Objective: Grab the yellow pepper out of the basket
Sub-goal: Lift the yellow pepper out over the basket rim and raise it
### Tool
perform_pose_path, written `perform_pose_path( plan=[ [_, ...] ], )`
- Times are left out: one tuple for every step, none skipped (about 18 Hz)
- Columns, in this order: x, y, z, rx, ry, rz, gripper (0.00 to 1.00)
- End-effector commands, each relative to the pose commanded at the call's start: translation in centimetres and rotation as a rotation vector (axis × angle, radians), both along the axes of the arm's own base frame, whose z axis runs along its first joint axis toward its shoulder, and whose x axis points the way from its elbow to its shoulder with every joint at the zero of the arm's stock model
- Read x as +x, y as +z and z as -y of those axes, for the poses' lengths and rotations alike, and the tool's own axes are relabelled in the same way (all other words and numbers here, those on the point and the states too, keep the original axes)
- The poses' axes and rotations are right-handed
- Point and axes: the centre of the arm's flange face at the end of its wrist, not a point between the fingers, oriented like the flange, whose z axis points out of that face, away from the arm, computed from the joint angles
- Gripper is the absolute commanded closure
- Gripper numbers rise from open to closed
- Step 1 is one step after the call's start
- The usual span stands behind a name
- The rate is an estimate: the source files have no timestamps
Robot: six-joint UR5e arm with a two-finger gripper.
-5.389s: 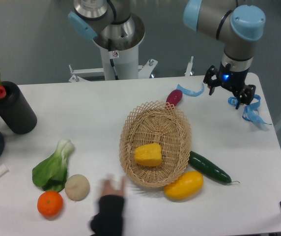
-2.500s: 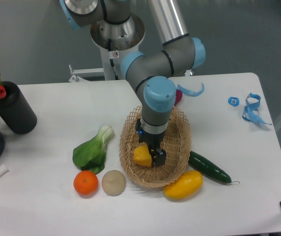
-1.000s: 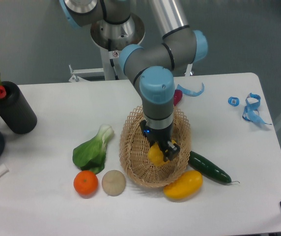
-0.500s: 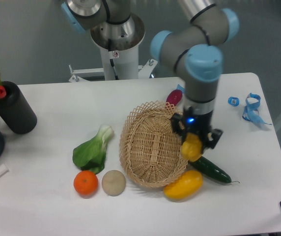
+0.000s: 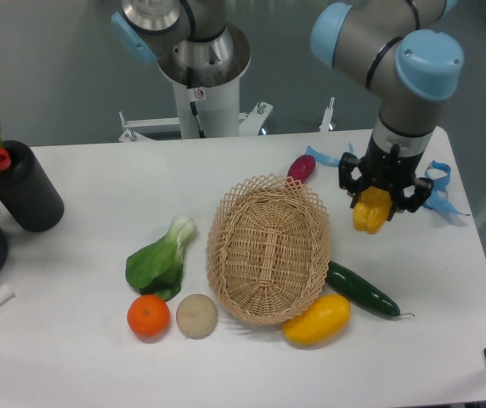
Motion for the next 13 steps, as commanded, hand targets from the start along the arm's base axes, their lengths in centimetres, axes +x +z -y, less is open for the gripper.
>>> perform_pose_path(
  plan=[
    [-0.5,0.1,0.8,-0.005,0.011,0.013,0.53],
    [-0.8,0.3,1.4,-0.008,0.003,0.017,0.53],
    [-1.2,0.7,1.8,-0.011,-0.024,0.014,0.53],
    [-1.5,0.8,2.4,-0.019,-0.042,0.018,0.52],
    [-1.7,1.0,3.2,-0.024,-0.047,0.024,0.52],
    [-2.0,0.9,3.7,-0.027,-0.044,0.029,0.52],
    [-2.0,0.9,3.9,-0.033,-0.042,0.031,0.52],
    [-1.9,0.9,3.9,-0.034,-0.042,0.031,0.52],
    [-1.9,0.9,3.9,-0.036,-0.042,0.030,0.52],
    [-1.9,0.8,3.9,-0.039,-0.042,0.031,0.52],
    [-1.8,0.6,4.0,-0.041,-0.040,0.034,0.52],
    [-1.8,0.5,3.9,-0.042,-0.042,0.036,0.53],
    [-1.7,0.5,3.9,-0.043,-0.043,0.038,0.53]
  ],
)
